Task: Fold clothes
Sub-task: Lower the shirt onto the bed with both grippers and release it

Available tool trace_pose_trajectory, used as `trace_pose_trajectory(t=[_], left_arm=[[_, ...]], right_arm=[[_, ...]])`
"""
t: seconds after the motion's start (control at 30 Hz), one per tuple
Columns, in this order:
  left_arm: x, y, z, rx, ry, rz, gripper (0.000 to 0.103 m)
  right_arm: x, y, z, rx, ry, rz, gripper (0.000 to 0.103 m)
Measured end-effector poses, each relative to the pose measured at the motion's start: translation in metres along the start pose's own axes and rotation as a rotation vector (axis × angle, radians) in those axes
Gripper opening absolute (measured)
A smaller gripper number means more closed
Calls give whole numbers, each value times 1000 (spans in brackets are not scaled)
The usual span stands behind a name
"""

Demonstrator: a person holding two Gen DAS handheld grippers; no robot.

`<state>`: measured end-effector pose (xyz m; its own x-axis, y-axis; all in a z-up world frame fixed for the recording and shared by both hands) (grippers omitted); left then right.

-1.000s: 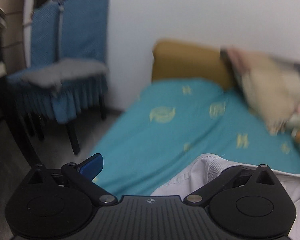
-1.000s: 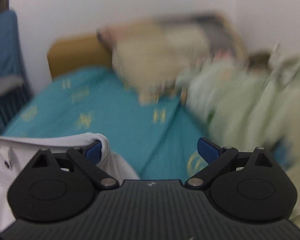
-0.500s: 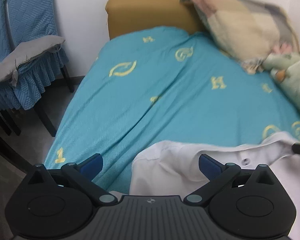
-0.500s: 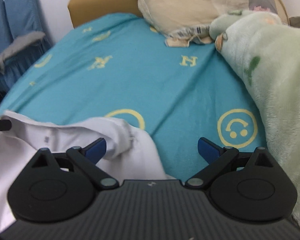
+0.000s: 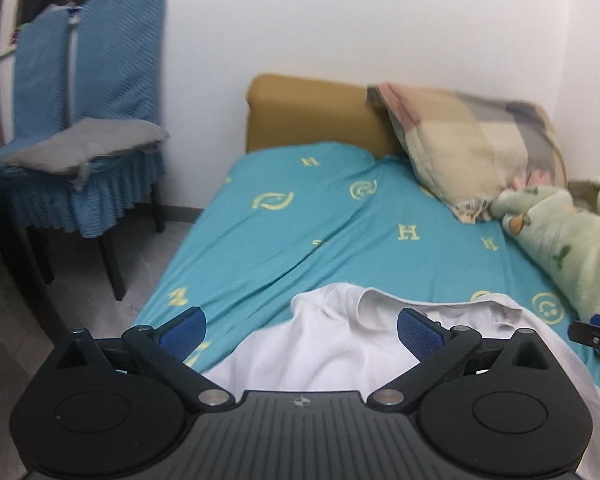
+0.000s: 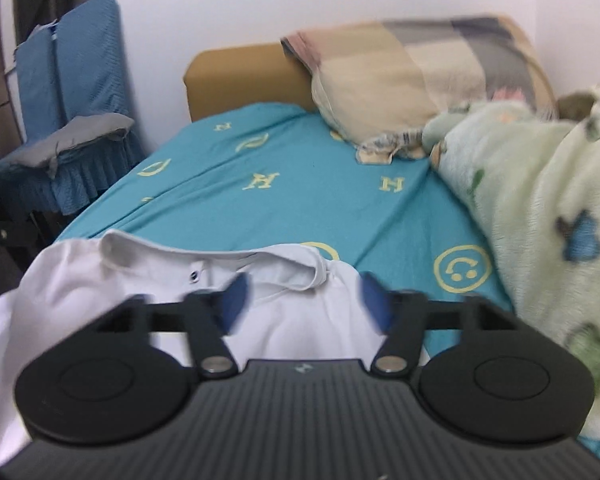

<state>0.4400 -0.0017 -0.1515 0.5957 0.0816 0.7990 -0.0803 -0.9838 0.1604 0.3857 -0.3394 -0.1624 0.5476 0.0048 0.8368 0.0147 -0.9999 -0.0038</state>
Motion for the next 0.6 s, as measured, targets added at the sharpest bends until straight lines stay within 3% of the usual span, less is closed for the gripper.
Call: trace_pose_trajectory(t=[0.13, 0.2, 0.4, 0.6], left_arm=[[-23, -11, -95, -2, 56, -64, 103], [-30, -11, -147, -14, 84, -62, 103], [-45, -22, -269, -21, 139, -126, 103], [-46, -62, -319, -6, 115, -359, 103]], right_arm=[[-12, -13, -66, 39, 58, 16, 63], [-18, -17, -103, 23, 67, 33, 89], [-35, -33, -210, 2, 106, 72, 89], [-64, -51, -275, 39, 73, 192, 89]])
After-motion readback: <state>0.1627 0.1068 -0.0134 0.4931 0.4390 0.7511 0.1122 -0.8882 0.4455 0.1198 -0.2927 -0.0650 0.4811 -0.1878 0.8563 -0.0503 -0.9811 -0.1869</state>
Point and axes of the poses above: each gripper's, at about its wrist camera, not at the fingertips, and z roughly the way its jaws point, y to its right, x to its top, the point moved 8 cm from there along z, roughly the way its jaws point, and after that the axes turned 5 degrees about -z, right-handed, at the moved point
